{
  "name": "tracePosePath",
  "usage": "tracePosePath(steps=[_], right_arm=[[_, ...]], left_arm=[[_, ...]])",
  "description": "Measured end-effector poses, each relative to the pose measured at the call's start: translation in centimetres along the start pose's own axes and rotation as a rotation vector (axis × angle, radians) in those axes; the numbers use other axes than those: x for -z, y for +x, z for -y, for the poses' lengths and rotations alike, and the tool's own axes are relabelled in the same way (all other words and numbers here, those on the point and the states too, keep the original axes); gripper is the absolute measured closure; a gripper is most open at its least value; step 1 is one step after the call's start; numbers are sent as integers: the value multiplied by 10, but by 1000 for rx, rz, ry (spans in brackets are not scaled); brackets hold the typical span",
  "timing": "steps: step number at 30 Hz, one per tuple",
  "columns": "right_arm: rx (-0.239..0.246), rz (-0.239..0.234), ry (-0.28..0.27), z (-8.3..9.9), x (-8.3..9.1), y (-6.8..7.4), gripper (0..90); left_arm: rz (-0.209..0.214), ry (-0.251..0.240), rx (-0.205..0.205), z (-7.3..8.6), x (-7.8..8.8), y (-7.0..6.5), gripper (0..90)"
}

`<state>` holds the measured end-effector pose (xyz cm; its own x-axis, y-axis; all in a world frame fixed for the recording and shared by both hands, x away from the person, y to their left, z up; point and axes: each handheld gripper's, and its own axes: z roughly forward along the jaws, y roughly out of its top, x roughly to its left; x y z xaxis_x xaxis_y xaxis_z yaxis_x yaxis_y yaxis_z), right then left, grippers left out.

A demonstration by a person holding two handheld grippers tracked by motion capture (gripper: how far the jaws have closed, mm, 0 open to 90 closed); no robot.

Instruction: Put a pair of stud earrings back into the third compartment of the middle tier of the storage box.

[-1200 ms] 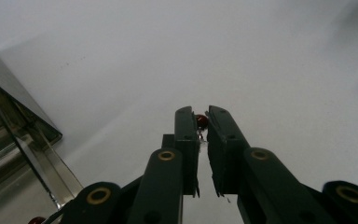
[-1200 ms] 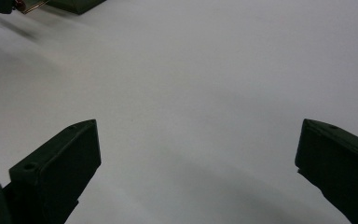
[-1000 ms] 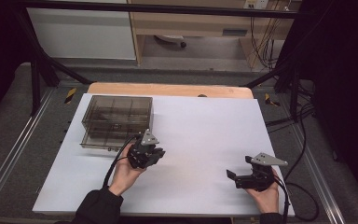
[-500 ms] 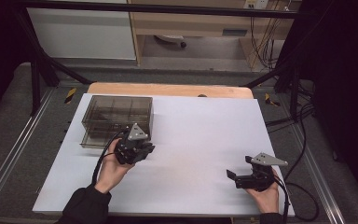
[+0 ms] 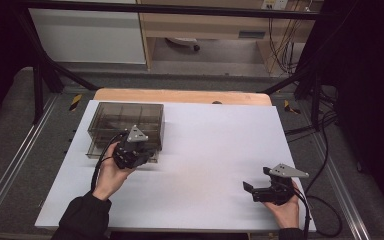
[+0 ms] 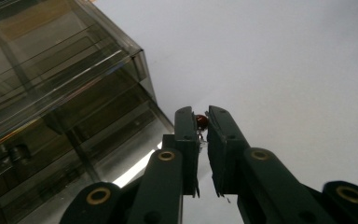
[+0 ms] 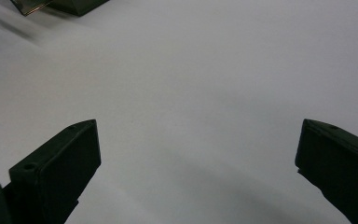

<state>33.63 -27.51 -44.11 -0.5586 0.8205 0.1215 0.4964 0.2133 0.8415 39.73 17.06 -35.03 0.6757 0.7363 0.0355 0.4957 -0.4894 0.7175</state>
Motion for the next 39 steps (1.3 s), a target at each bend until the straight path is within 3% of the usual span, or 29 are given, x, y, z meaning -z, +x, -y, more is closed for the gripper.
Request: tracePosePath(steps=[22, 29, 39], right_arm=[[0, 1, 3, 0, 0, 0, 6], [1, 1, 4, 0, 0, 0, 6], [2, 0, 3, 0, 0, 0, 6]], left_arm=[[-47, 26, 99, 17, -26, 43, 815], [-60, 40, 116, 23, -37, 48, 814], [-75, 56, 97, 23, -49, 46, 811]])
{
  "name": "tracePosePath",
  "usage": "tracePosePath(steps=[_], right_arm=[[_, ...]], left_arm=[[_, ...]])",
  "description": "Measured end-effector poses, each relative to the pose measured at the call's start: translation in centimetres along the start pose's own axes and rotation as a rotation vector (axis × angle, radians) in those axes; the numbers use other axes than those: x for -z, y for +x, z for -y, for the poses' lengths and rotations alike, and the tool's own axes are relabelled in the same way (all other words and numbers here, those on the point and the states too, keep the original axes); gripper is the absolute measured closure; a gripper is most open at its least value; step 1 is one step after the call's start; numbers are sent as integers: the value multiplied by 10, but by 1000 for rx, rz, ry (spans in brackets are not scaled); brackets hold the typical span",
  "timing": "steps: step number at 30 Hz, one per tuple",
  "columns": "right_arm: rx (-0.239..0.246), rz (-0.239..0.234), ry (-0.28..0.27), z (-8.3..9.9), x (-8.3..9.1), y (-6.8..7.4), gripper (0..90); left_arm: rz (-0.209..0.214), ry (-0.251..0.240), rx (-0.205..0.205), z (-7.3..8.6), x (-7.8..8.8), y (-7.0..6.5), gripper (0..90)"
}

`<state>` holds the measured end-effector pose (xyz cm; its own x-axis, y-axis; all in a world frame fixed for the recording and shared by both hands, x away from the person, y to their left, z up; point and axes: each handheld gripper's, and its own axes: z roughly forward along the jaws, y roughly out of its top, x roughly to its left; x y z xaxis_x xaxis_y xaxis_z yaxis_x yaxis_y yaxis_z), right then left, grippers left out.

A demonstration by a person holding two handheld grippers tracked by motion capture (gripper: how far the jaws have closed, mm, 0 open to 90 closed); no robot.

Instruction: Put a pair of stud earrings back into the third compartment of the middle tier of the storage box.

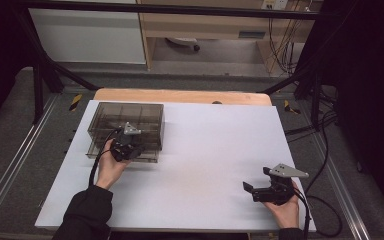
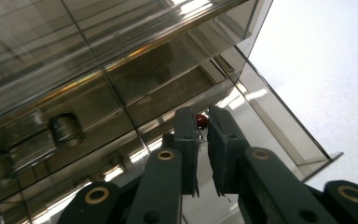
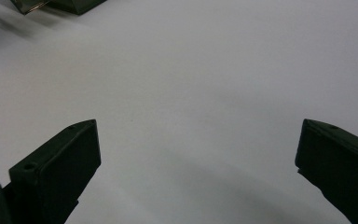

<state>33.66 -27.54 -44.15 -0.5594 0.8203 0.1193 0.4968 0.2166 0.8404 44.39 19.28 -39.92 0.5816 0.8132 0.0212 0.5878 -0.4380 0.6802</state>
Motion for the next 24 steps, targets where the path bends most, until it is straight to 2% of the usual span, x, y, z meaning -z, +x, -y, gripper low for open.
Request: tracePosePath(steps=[8, 11, 24], right_arm=[[-1, -2, 0, 0, 0, 0, 6], [-1, -2, -1, 0, 0, 0, 6], [-5, 1, -2, 0, 0, 0, 6]], left_arm=[[3, 16, -9, 2, -5, -4, 807], [4, 8, 1, 3, -6, -4, 796], [16, -39, 6, 1, 11, -1, 680]])
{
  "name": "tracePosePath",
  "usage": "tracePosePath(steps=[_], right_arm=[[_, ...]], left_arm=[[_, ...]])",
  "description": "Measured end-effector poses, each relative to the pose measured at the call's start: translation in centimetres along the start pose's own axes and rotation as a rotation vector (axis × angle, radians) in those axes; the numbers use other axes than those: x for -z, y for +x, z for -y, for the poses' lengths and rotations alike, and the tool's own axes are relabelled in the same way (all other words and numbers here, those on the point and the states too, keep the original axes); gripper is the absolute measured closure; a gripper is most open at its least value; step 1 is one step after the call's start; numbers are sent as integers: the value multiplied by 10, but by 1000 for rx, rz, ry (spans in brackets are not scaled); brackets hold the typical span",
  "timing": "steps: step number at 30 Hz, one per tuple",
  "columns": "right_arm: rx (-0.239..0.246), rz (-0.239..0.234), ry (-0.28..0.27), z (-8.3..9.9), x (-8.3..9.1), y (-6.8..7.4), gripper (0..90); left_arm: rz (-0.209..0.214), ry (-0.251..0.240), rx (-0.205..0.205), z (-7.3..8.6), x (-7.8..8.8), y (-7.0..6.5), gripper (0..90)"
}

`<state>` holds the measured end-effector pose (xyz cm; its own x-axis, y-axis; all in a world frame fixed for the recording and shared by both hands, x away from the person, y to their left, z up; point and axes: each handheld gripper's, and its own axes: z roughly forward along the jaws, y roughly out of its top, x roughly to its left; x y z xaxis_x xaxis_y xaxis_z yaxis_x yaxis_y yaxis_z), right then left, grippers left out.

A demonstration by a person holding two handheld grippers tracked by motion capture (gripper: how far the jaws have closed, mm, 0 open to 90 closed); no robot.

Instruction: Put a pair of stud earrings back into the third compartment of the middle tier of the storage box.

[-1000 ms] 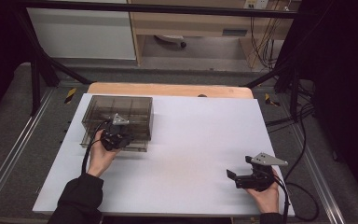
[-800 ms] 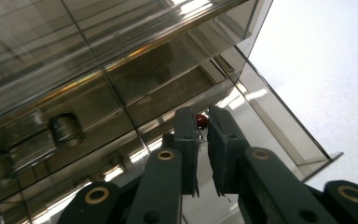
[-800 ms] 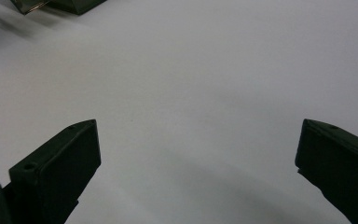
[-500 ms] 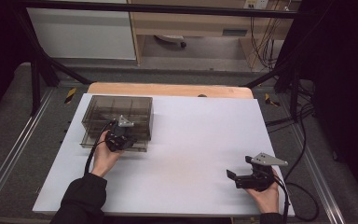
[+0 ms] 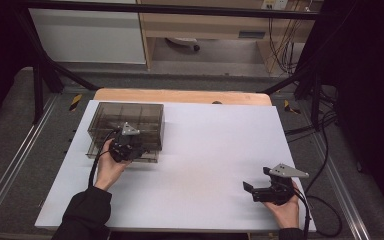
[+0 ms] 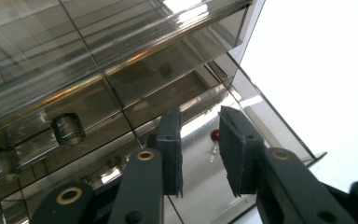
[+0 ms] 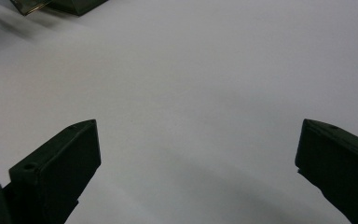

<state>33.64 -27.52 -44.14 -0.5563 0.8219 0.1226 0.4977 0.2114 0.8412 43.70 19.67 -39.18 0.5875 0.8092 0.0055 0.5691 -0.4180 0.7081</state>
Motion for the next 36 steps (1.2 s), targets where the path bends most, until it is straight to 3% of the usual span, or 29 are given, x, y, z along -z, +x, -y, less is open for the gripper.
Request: tracePosePath(steps=[7, 17, 20, 28, 36], right_arm=[[2, -1, -1, 0, 0, 0, 6], [1, -2, -5, 0, 1, 0, 6], [-1, -3, -4, 0, 1, 0, 6], [-1, -5, -4, 0, 0, 0, 6], [-3, -9, -2, 0, 0, 0, 6]], left_arm=[[18, -29, -10, -3, 9, -3, 583], [11, -65, -28, -2, 24, -7, 349], [-1, -75, -32, 2, 27, -9, 291], [13, -99, -28, 16, 35, -5, 123], [35, -123, -24, 32, 42, -3, 60]])
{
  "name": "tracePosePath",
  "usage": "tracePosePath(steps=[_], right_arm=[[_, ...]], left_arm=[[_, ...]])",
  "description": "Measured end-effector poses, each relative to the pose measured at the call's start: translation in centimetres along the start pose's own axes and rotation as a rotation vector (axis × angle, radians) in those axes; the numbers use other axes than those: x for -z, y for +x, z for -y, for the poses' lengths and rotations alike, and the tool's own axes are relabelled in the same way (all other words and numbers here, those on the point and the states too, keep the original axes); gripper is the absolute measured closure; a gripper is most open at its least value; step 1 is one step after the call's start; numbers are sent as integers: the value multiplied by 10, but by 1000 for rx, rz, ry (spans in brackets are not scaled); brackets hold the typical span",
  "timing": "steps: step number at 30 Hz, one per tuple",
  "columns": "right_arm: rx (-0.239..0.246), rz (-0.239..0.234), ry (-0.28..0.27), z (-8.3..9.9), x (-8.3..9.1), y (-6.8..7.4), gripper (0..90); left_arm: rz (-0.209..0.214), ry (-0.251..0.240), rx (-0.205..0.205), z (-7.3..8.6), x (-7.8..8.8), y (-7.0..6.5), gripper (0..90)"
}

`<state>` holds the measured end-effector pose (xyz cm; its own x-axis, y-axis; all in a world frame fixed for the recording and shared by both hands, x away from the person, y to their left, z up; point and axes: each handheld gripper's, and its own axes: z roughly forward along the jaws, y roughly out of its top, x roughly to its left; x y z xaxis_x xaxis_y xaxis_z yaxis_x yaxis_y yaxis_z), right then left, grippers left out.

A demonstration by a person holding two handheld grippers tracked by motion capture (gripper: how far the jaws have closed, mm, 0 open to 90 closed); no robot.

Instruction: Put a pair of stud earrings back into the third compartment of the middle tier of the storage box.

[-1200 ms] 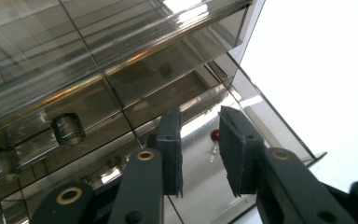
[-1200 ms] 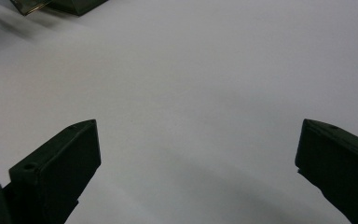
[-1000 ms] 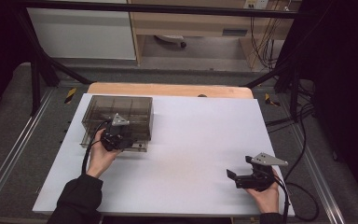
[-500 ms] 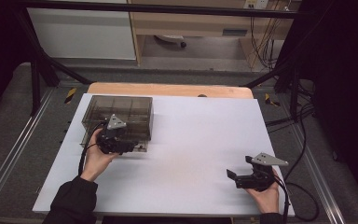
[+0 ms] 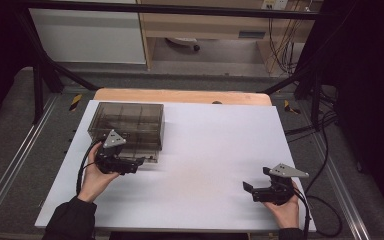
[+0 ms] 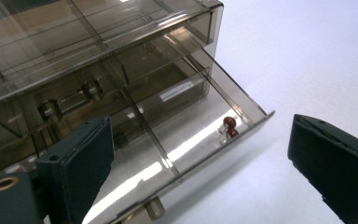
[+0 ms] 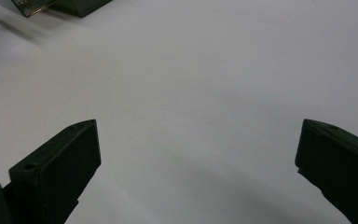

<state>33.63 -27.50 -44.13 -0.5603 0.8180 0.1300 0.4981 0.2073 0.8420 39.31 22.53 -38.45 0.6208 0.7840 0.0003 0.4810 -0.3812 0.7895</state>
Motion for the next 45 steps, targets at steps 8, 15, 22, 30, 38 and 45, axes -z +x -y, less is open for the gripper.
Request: tracePosePath(steps=[8, 15, 22, 30, 38, 45], right_arm=[[1, 1, 2, 0, 0, 0, 6], [2, 1, 1, 0, 0, 0, 6], [4, 0, 4, 0, 0, 0, 6], [4, 0, 1, 0, 0, 0, 6], [3, -5, 5, 1, 0, 1, 6], [3, -5, 9, 2, -1, 1, 6]], left_arm=[[13, -9, 4, 17, 11, 0, 58], [14, -18, 17, 32, 16, 2, 59], [3, -14, 17, 43, 22, 3, 59], [3, 4, 22, 55, 20, 5, 59], [11, 13, 23, 66, 18, 12, 59], [8, 25, 35, 75, 17, 21, 59]])
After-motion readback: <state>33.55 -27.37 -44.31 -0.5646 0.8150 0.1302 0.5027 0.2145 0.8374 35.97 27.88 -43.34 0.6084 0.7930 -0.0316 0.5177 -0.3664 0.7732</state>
